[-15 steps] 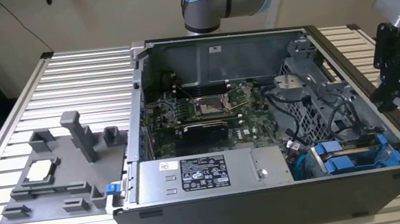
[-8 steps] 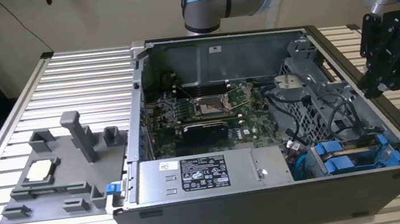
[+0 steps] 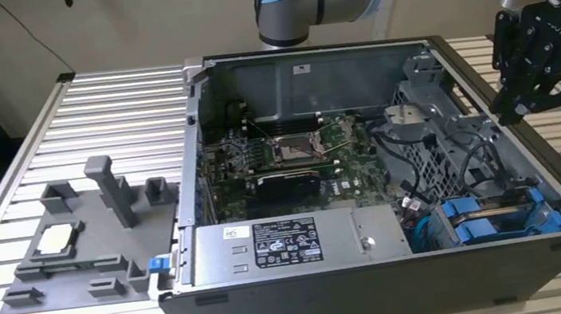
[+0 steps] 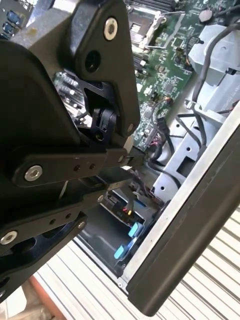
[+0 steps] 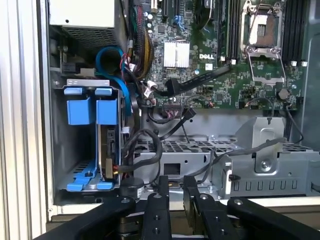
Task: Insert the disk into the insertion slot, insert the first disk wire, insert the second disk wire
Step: 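Insert the first disk wire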
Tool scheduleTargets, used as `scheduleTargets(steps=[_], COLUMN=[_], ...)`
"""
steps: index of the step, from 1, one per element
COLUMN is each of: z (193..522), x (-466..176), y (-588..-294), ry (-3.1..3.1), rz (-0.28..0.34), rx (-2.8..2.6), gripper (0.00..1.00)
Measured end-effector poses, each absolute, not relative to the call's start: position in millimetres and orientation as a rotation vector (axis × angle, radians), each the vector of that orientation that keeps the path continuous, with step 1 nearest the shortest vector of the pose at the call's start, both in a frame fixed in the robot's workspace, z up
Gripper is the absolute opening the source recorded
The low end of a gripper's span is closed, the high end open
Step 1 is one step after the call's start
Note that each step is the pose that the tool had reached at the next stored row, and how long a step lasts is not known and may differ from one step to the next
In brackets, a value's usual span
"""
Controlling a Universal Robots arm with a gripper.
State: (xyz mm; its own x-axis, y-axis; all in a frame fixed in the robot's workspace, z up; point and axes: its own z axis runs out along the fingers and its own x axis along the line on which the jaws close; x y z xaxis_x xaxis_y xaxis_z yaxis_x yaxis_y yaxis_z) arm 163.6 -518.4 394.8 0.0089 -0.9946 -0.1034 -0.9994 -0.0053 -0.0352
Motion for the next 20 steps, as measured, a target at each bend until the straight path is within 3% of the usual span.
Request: scheduleTargets(steps=[20], z=[388.2], x=[91.2], y=[-515.8], ry=[2.139], rz=[0.044], rx=[-2.159], gripper=[0.27])
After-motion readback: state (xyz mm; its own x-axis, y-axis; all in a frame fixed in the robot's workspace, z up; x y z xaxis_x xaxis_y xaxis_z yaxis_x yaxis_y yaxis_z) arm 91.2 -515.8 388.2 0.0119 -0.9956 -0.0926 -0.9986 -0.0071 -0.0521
